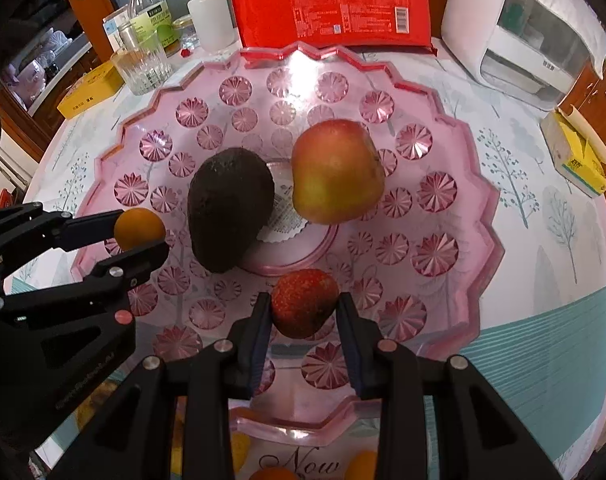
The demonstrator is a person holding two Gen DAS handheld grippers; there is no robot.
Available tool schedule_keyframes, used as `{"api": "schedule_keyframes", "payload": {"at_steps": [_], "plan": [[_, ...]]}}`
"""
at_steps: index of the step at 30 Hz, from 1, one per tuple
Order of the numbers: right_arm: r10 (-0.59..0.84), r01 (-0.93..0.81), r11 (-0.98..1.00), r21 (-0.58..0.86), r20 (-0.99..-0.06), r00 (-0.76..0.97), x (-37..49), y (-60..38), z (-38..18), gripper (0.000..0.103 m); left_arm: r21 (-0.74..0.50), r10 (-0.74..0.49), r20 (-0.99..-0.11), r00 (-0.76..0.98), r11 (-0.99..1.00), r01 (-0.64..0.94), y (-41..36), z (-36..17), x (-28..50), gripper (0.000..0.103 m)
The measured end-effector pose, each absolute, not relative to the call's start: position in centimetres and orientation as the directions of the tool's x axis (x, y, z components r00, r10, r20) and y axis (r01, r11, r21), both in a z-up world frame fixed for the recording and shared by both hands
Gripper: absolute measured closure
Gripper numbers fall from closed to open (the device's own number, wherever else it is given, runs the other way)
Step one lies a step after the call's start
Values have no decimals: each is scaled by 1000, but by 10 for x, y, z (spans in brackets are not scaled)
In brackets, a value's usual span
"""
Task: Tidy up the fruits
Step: 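Open both tools to drop orange and lychee into the bowl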
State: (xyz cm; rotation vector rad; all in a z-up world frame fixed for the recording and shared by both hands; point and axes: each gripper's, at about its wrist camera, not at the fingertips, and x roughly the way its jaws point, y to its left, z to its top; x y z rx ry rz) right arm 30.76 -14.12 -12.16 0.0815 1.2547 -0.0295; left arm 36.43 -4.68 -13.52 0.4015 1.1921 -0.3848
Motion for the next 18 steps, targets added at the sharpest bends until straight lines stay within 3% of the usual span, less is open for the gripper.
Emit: {"api": "schedule_keyframes", "payload": {"at_steps": [1, 3, 10, 15, 18], "plan": [[27, 66, 997, 50, -951, 308, 307, -141, -123, 69, 96, -78, -944, 322, 866, 491, -47, -135, 363, 67], [34, 60, 997, 56, -950, 312, 306, -141, -122, 69, 91, -86, -942, 324, 866, 493, -47, -133, 362, 54], [48, 70, 995, 74, -949, 313, 301, -143, -118, 66, 100, -84, -934, 347, 872, 480, -44, -126, 359, 44], [55, 85, 993, 87, -944, 327, 294, -150, -112, 66, 101, -88, -927, 366, 878, 467, -40, -116, 354, 27], [65, 92, 991, 102, -938, 340, 290, -153, -105, 66, 96, -92, -922, 375, 886, 453, -36, -109, 350, 23]]}}
